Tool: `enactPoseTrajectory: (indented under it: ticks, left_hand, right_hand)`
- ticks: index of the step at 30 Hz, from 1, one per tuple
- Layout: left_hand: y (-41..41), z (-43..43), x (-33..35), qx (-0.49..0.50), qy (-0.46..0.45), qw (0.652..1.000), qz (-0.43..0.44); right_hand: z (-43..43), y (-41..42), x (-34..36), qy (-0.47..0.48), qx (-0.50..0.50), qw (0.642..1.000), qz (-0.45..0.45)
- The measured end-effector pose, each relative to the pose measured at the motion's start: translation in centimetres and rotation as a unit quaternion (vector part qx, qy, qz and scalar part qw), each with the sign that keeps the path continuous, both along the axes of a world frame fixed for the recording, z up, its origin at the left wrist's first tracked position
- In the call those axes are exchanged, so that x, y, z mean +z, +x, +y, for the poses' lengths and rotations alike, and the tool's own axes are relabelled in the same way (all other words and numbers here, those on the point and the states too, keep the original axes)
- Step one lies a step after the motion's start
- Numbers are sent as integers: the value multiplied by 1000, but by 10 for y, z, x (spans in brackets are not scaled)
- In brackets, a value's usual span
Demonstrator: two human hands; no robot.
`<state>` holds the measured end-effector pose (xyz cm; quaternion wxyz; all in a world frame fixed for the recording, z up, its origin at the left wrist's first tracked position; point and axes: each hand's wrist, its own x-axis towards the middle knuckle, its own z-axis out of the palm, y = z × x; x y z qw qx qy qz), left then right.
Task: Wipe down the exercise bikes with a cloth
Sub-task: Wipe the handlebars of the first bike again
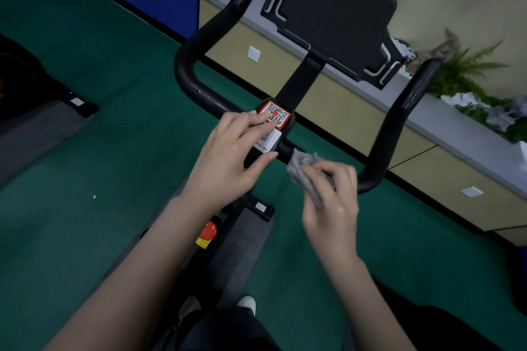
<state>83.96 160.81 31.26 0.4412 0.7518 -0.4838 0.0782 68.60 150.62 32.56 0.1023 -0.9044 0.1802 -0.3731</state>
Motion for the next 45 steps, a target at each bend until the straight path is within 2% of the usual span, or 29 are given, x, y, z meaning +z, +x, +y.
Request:
enactPoseTrajectory:
  ticks: [2, 4, 5, 6, 8, 9, 11, 17, 24, 30, 35, 38, 45]
  left_hand:
    - [0, 0, 0, -1, 4, 1000, -3]
    - [0, 1, 1, -2, 9, 1000, 0]
    - [0, 1, 2, -3, 12, 1000, 1]
    - [0, 2, 3, -4, 15, 1000, 1]
    - [1, 3, 5, -8, 24, 1000, -1]
    - [2, 4, 5, -10, 29, 1000, -4]
    - [3, 5, 6, -9, 38, 999, -9]
    - [2, 5, 5, -7, 53, 998, -18]
    - [4, 5, 5, -14, 60, 998, -29]
    - [1, 6, 5, -7, 69, 997, -40]
    - [-3, -1, 12, 9, 55, 994, -94]
    - [-9, -15, 18, -40, 64, 990, -120]
    - [-9, -26, 13, -72, 91, 988, -103]
  right_hand:
    - [17, -7, -8, 65, -17, 996, -50]
    - [39, -8, -20, 188, -43, 978, -76]
    - [48, -6, -25, 270, -63, 957, -85]
    - [55, -3, -29, 365, -91, 921, -98]
    - [60, 8, -33, 557, -138, 803, -159]
    - [60, 13, -33, 618, -150, 746, -197]
    - [54, 27, -30, 669, -152, 684, -249]
    - [47, 63, -19, 728, -132, 582, -337]
    - [46, 69, -13, 755, -115, 552, -334]
    - [30, 21, -10, 751, -135, 534, -364]
    - [41, 37, -7, 759, -124, 546, -333]
    - [41, 40, -6, 770, -115, 539, -321]
    - [28, 1, -8, 748, -156, 531, -366]
